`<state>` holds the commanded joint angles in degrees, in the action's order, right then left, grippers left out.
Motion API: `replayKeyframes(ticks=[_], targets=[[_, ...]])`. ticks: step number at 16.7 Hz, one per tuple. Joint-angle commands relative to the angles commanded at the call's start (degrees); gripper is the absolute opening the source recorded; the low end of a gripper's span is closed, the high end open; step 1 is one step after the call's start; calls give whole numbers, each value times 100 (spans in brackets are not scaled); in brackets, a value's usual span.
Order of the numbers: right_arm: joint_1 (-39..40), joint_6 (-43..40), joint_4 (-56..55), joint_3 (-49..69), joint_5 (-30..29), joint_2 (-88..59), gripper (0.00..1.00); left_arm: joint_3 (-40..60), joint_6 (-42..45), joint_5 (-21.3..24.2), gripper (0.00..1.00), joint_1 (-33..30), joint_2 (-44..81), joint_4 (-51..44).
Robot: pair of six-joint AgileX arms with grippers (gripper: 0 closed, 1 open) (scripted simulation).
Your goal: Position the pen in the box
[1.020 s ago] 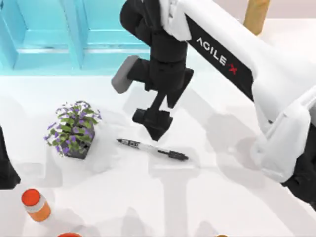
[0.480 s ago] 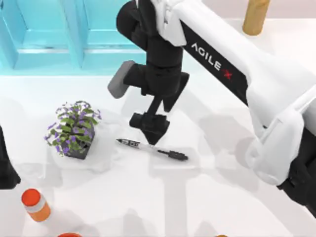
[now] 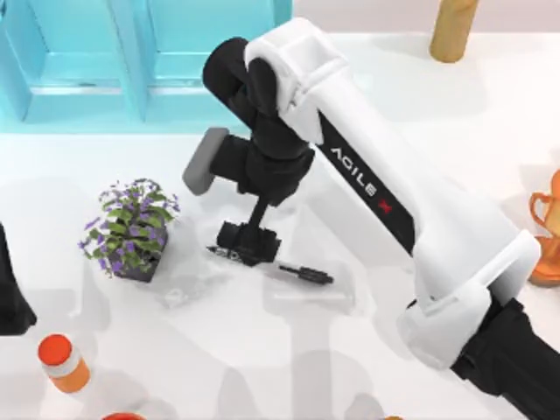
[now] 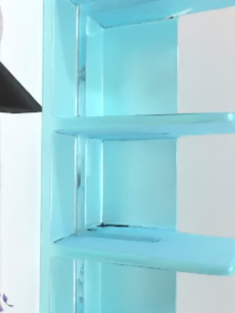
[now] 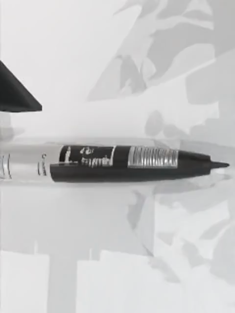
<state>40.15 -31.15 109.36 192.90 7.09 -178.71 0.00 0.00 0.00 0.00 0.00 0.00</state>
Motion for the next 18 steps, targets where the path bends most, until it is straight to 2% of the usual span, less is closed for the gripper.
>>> replayKeyframes(ticks=[5, 11, 18], targets=[[67, 66, 356, 1430, -11, -1072, 100, 0, 0, 0, 100, 0, 0, 0], [81, 78, 384, 1588, -12, -1212, 100, 0, 0, 0, 100, 0, 0, 0], [81, 78, 384, 1588, -12, -1212, 47, 0, 0, 0, 100, 0, 0, 0]])
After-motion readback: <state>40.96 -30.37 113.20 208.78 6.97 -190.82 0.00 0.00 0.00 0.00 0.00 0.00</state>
